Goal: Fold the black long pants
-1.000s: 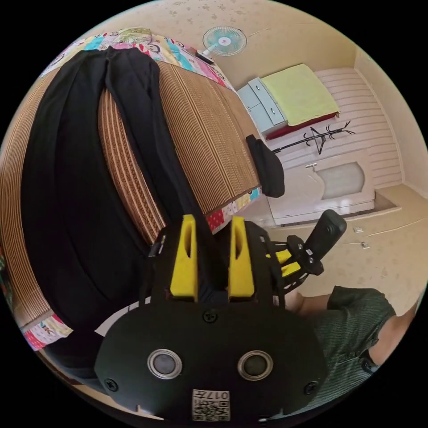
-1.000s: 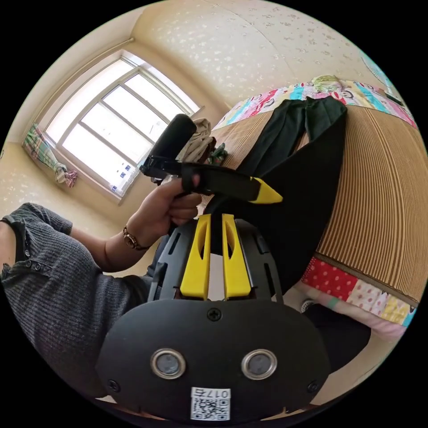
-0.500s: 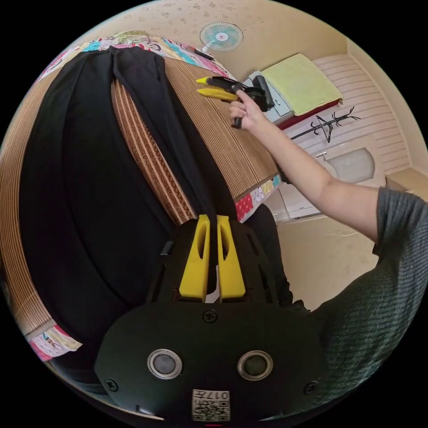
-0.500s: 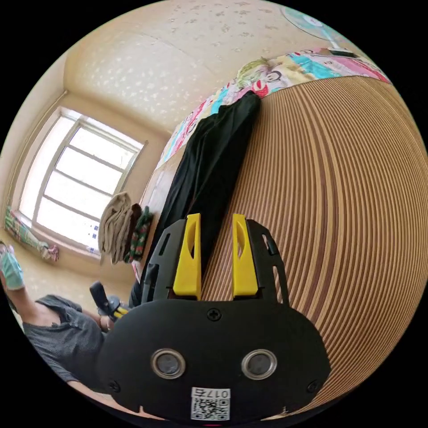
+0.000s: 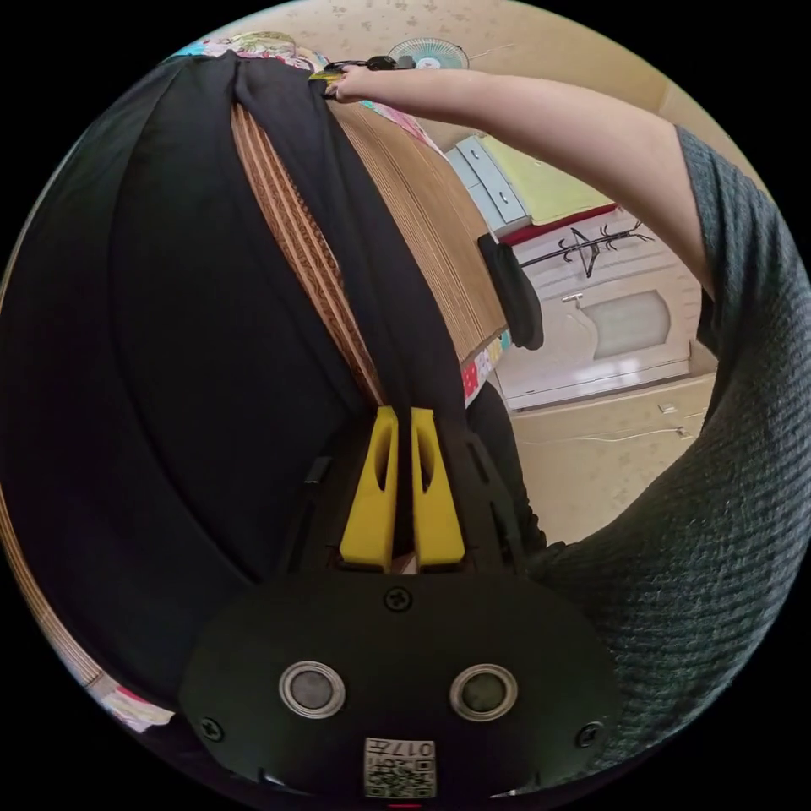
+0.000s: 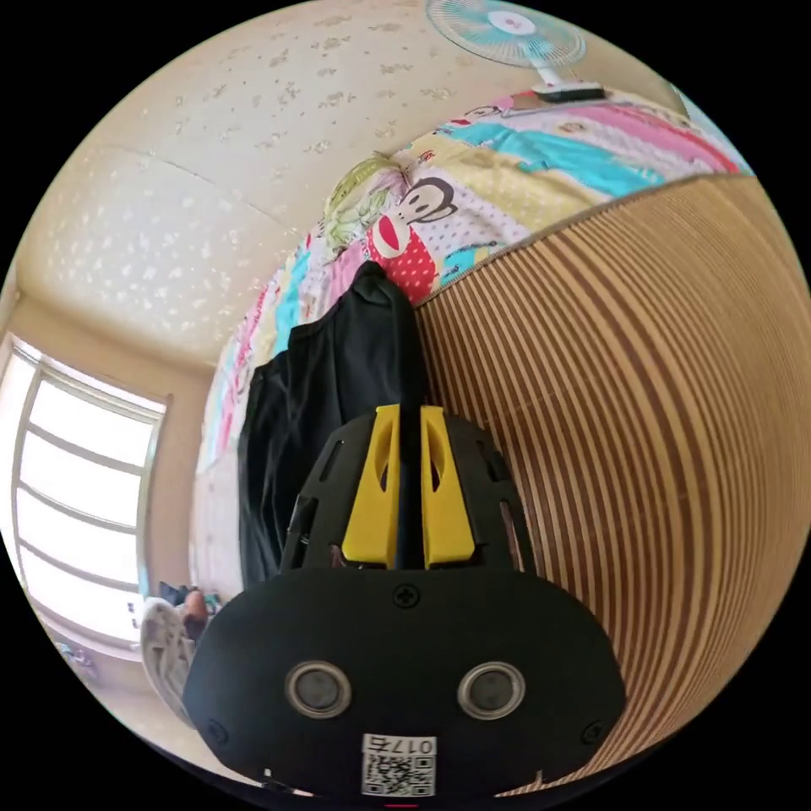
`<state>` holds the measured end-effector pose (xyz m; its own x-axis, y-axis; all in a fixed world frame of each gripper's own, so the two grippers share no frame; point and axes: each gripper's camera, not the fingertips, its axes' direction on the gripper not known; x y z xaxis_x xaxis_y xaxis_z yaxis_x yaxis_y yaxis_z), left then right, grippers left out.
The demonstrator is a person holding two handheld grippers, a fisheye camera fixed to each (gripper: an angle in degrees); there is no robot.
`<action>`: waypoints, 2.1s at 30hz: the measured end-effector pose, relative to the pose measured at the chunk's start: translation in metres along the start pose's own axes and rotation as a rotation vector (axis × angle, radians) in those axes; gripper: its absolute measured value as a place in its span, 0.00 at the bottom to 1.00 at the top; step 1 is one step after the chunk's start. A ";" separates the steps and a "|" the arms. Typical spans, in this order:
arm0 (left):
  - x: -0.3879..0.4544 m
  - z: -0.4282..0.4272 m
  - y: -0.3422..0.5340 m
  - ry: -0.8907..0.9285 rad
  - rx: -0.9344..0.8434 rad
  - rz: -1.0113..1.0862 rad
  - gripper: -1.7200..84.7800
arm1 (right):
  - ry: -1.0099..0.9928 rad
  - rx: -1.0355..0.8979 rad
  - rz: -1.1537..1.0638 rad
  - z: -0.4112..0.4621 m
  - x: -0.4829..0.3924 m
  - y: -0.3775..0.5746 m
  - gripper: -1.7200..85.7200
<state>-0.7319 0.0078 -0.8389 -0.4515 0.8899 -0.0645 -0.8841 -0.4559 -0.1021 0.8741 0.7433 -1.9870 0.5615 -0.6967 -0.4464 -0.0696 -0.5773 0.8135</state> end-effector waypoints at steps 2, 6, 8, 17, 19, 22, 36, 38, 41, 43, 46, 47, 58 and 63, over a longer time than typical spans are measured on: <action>-0.002 -0.019 0.002 0.236 0.029 0.057 0.01 | 0.179 0.047 -0.137 0.003 -0.042 0.006 0.07; -0.004 -0.073 0.037 0.355 0.164 0.038 0.01 | 0.422 0.242 -0.558 0.018 -0.181 0.073 0.06; -0.005 -0.102 0.068 0.256 0.236 -0.043 0.01 | 0.403 0.311 -0.668 0.031 -0.236 0.108 0.06; -0.063 -0.115 0.111 -0.037 0.326 -0.358 0.02 | -0.007 -0.119 -0.467 0.162 -0.278 0.151 0.07; -0.061 -0.108 0.103 -0.066 0.308 -0.350 0.03 | -0.069 -0.114 -0.471 0.142 -0.263 0.179 0.09; -0.053 -0.096 0.088 -0.099 0.294 -0.325 0.03 | -0.153 -0.130 -0.634 0.082 -0.226 0.260 0.09; -0.020 -0.036 0.030 -0.314 0.105 -0.252 0.03 | -0.062 -0.389 -0.405 -0.077 -0.013 0.619 0.11; -0.015 -0.026 0.021 -0.347 0.067 -0.241 0.03 | -0.011 -0.367 -0.412 -0.076 -0.016 0.629 0.11; -0.004 -0.017 0.010 -0.396 0.035 -0.233 0.03 | 0.078 -0.307 -0.388 -0.086 -0.017 0.626 0.12; 0.000 -0.010 0.006 -0.423 0.035 -0.249 0.02 | 0.092 -0.204 -0.362 -0.102 -0.010 0.623 0.12; 0.004 0.002 -0.001 -0.464 0.032 -0.280 0.02 | 0.143 -0.275 -0.380 -0.091 0.002 0.617 0.11; 0.006 0.004 -0.004 -0.473 0.024 -0.281 0.02 | 0.124 -0.357 -0.397 -0.081 0.005 0.617 0.09; 0.009 -0.084 0.049 -0.127 0.201 -0.046 0.02 | -0.210 -0.250 -0.486 -0.161 -0.007 0.616 0.04; -0.037 -0.057 0.060 -0.101 0.134 -0.223 0.05 | -0.144 -0.401 -0.518 -0.125 -0.007 0.626 0.05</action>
<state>-0.7612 -0.0532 -0.8989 -0.2478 0.9678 0.0451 -0.9680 -0.2492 0.0299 0.9295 0.4401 -1.4281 0.3221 -0.4384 -0.8391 0.5064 -0.6691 0.5439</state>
